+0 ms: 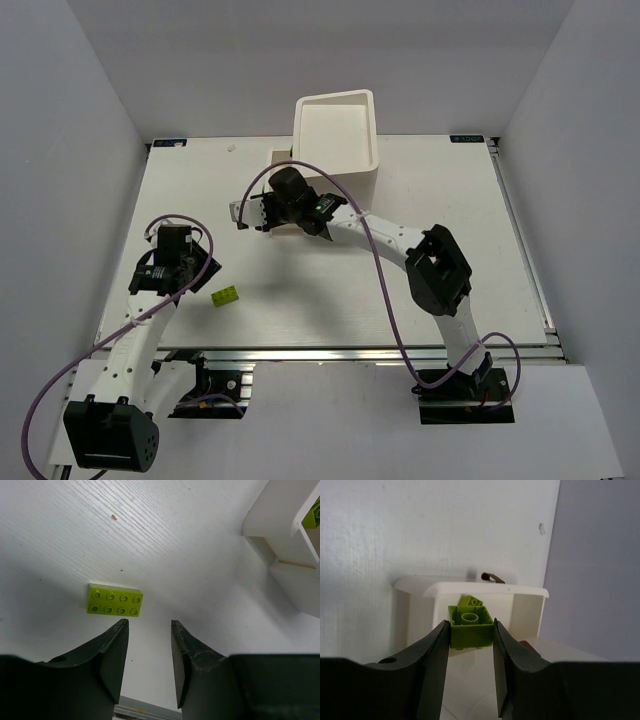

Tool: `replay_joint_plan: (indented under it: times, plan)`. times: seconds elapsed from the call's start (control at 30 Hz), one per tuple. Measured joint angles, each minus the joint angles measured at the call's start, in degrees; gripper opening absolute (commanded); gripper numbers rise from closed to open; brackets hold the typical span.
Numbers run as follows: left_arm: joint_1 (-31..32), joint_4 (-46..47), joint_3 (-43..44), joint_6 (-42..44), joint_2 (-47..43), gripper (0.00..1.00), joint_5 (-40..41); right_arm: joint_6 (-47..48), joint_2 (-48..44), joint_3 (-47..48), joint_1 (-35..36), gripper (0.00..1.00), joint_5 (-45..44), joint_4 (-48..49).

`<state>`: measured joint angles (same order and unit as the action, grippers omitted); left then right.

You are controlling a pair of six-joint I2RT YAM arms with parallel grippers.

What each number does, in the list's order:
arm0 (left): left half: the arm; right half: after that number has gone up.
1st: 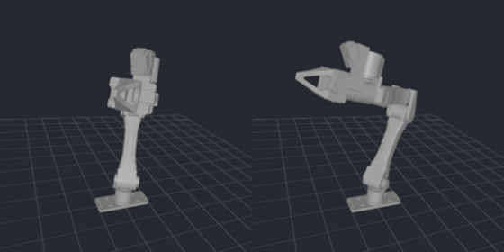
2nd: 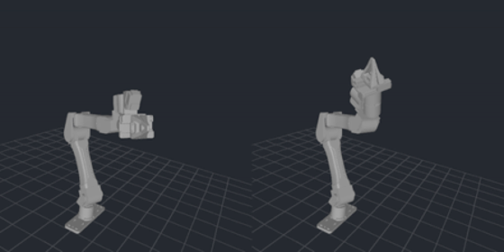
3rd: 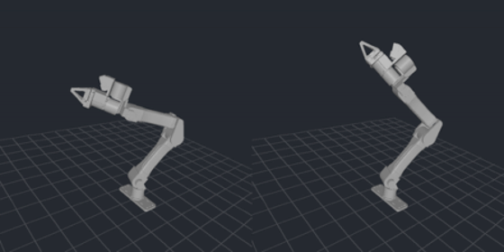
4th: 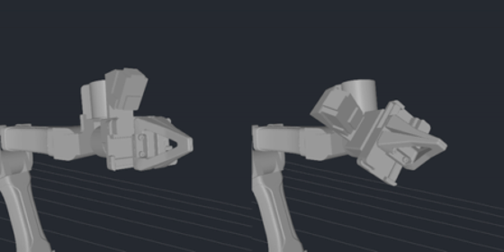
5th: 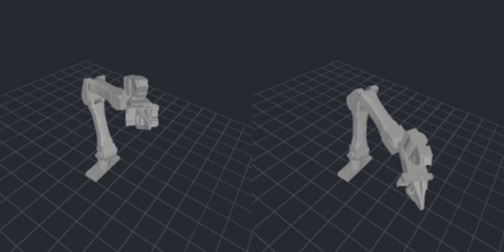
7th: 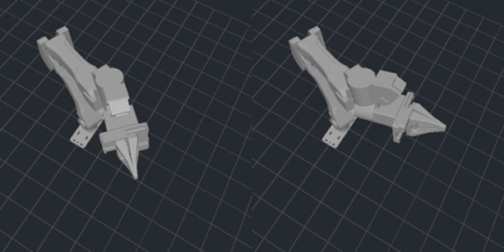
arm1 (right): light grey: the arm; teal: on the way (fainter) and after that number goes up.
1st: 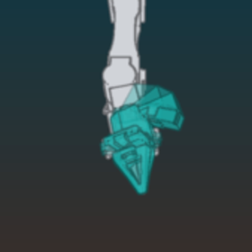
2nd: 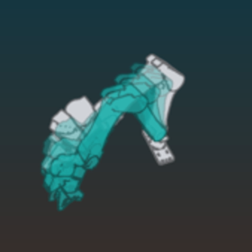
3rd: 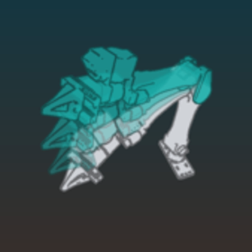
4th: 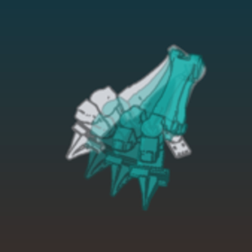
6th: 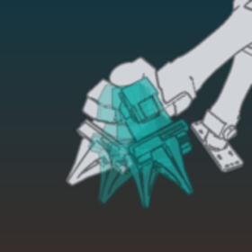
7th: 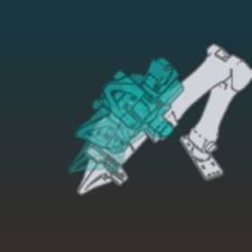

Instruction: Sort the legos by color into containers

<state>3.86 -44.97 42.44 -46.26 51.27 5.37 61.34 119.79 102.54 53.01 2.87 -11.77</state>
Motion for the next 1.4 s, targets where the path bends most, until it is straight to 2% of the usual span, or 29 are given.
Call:
replay_joint_plan:
  times: [0.47, 0.53, 0.57, 0.6, 0.7, 0.73, 0.93, 1.1, 1.2, 1.23, 1.3, 1.4]
  plan:
    - [0.0, 0.8, 0.1, 2.5, 1.8, 0.5, -0.3, 10.4, 2.7, -7.0, 1.5, 0.0, -16.0, 9.6]
    - [0.0, 0.8, 0.4, 2.8, 1.8, 0.5, -0.3, 11.1, 3.8, -7.8, 1.8, 0.19, -16.9, 10.4]
    - [0.0, 0.8, 0.6, 3.0, 1.8, 0.5, -0.3, 11.6, 4.2, -7.9, 1.8, 0.32, -17.5, 10.5]
    - [0.0, 0.8, 0.8, 3.1, 1.8, 0.51, -0.3, 11.9, 4.5, -7.9, 1.8, 0.51, -18.0, 11.0]
    - [0.0, 0.7, 1.0, 3.4, 1.8, 0.57, -0.3, 11.7, 4.6, -7.8, 1.8, 0.73, -18.5, 11.6]
    - [0.0, 0.5, 1.1, 3.5, 1.8, 0.59, -0.4, 11.6, 4.6, -7.5, 1.8, 0.77, -18.7, 11.9]
    - [0.0, -0.9, 2.4, 1.9, 2.3, 0.63, -1.1, 9.6, 4.6, -5.6, 1.8, 0.79, -17.6, 9.3]
    - [0.0, -4.5, 6.7, -2.8, 8.0, 0.62, -1.3, 4.4, 4.6, 0.2, 1.4, 0.7, -14.4, 4.2]
    - [0.0, -7.1, 9.0, -6.5, 11.5, 0.6, -1.8, -0.3, 4.4, 5.6, 0.9, 0.69, -10.1, 0.4]
    - [0.0, -7.9, 9.6, -7.9, 12.5, 0.6, -2.2, -2.1, 4.2, 7.6, 0.7, 0.71, -7.8, -1.0]
    - [0.0, -9.5, 10.4, -10.5, 14.6, 0.61, -3.1, -5.5, 2.8, 10.1, 0.1, 0.87, -2.3, -3.7]
    - [0.0, -12.1, 10.6, -13.9, 17.0, 0.65, -4.0, -8.9, -1.6, 10.4, -1.0, 0.89, 6.5, -8.2]
